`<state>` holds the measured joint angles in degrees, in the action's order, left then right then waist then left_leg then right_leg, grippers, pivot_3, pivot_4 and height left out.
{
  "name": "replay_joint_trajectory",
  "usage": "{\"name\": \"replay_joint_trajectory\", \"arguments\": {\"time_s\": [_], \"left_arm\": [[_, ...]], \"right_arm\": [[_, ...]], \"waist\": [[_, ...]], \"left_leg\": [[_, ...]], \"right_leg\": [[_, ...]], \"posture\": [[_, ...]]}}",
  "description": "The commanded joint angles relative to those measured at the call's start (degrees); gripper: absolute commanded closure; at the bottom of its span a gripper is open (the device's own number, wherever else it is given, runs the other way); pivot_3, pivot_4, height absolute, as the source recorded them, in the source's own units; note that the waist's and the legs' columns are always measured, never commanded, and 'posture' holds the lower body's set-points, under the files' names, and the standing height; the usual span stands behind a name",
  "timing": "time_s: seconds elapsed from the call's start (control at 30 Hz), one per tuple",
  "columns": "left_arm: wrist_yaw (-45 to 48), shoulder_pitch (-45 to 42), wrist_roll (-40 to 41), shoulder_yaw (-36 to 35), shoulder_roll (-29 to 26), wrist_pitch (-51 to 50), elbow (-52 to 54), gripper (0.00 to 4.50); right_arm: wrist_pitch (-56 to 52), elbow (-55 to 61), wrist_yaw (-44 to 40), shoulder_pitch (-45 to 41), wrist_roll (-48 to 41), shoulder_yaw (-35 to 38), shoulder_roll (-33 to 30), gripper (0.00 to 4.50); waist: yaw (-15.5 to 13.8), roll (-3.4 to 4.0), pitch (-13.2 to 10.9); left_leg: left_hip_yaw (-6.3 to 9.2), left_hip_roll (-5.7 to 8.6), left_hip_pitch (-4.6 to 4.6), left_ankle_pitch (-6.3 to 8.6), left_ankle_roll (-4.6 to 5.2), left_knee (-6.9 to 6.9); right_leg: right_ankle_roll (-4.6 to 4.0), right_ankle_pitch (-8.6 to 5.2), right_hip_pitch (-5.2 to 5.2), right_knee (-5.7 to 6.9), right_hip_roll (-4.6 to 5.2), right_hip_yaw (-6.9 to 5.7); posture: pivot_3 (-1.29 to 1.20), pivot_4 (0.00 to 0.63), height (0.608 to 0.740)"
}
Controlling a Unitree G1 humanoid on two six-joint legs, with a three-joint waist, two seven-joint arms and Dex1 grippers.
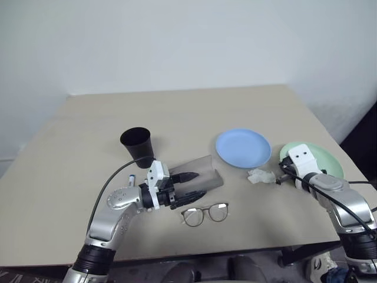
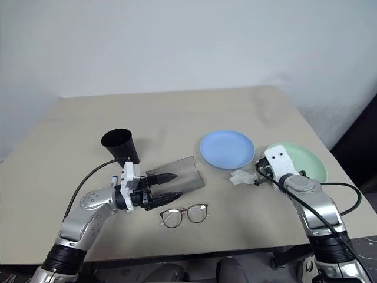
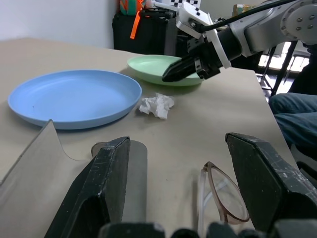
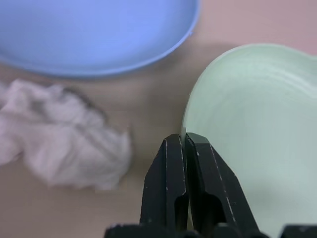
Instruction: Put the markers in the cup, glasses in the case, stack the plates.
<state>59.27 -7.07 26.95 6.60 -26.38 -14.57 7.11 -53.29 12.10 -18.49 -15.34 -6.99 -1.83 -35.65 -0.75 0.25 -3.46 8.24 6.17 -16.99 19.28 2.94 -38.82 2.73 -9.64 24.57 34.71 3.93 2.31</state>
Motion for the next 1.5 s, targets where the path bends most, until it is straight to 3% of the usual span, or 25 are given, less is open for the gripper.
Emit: {"name": "replay_joint_trajectory", "arguments": {"time_s": [0.03, 0.37, 0.57, 0.7, 1.0, 1.13, 1.47, 1.5], "left_arm": [[0.05, -1.39, -0.18, -0.56, 0.1, 0.84, 0.23, 1.25], [-0.64, -0.99, -0.47, -0.96, 0.06, 0.89, 0.57, 1.25], [-1.37, -1.8, -1.07, -1.28, 0.33, 1.56, -0.63, 1.25], [-2.22, -3.26, -1.82, -2.03, 0.73, 2.6, -3.02, 1.25], [-2.64, -3.96, -2.22, -2.44, 0.71, 3.64, -4.15, 1.25], [-3.26, -3.28, -2.1, -2.67, 0.64, 3.51, -3.3, 1.25], [-4.23, -2.35, -1.82, -2.25, 0.68, 2.98, -1.92, 1.25], [-4.27, -2.49, -1.83, -2.18, 0.73, 2.94, -1.96, 1.25]], "right_arm": [[2.85, 0.35, -0.51, -2.47, 1.44, 1.07, -1.19, 4.47], [12.79, 0.55, -5.16, -4.08, 2.36, -0.85, -2.63, 4.47], [20.78, -0.45, -15.65, -7.21, 0.37, -4.21, -3.44, 4.47], [27.95, -6.45, -23.05, -11.96, 0.51, -7.26, -2.63, 4.47], [40.4, -25.37, -30.84, -21.16, 3.93, -13.03, 2.4, 4.47], [43.88, -28.04, -34.22, -21.2, 5.3, -15.09, 2.95, 4.47], [48.87, -31.58, -36.29, -21.43, 9.0, -16.72, 3.91, 4.47], [48.89, -31.62, -36.57, -21.42, 9.05, -16.61, 4.0, 4.26]], "waist": [[0.0, 0.0, 0.0], [0.04, 0.0, 0.0], [0.06, 0.01, 0.0], [0.04, 0.0, 0.0], [0.03, -0.02, 0.01], [0.03, -0.02, 0.06], [0.03, -0.01, 0.06], [0.03, -0.01, 0.06]], "left_leg": [[0.0, 0.0, 0.0, 0.01, 0.0, 0.0], [0.0, 0.0, -0.04, 0.03, 0.01, 0.01], [-0.02, -0.01, -0.03, 0.02, 0.01, 0.0], [-0.04, -0.02, -0.01, 0.02, 0.02, -0.02], [-0.06, -0.01, -0.05, 0.03, 0.01, 0.02], [-0.08, 0.0, -0.75, 0.0, -0.01, -0.14], [-0.15, -0.01, -0.75, -0.01, -0.04, -0.14], [-0.15, -0.01, -0.73, -0.02, -0.05, -0.15]], "right_leg": [[0.0, 0.0, 0.01, 0.0, 0.0, 0.0], [0.0, 0.0, 0.03, -0.02, 0.0, -0.01], [0.0, 0.0, 0.04, -0.02, -0.01, 0.01], [-0.02, 0.02, 0.03, -0.01, -0.03, -0.01], [-0.4, 0.25, 0.16, -0.03, -0.04, 0.0], [-0.64, 0.42, 0.91, 0.04, -0.04, 0.0], [-0.72, 0.47, 0.93, 0.05, -0.07, 0.02], [-0.73, 0.48, 0.91, 0.06, -0.07, 0.02]], "posture": [[0.0, 0.0, 0.74], [0.0, 0.0, 0.74], [0.0, 0.0, 0.74], [0.0, 0.0, 0.74], [0.0, 0.0, 0.74], [0.0, 0.0, 0.74], [0.0, 0.0, 0.74], [0.0, 0.0, 0.74]]}}
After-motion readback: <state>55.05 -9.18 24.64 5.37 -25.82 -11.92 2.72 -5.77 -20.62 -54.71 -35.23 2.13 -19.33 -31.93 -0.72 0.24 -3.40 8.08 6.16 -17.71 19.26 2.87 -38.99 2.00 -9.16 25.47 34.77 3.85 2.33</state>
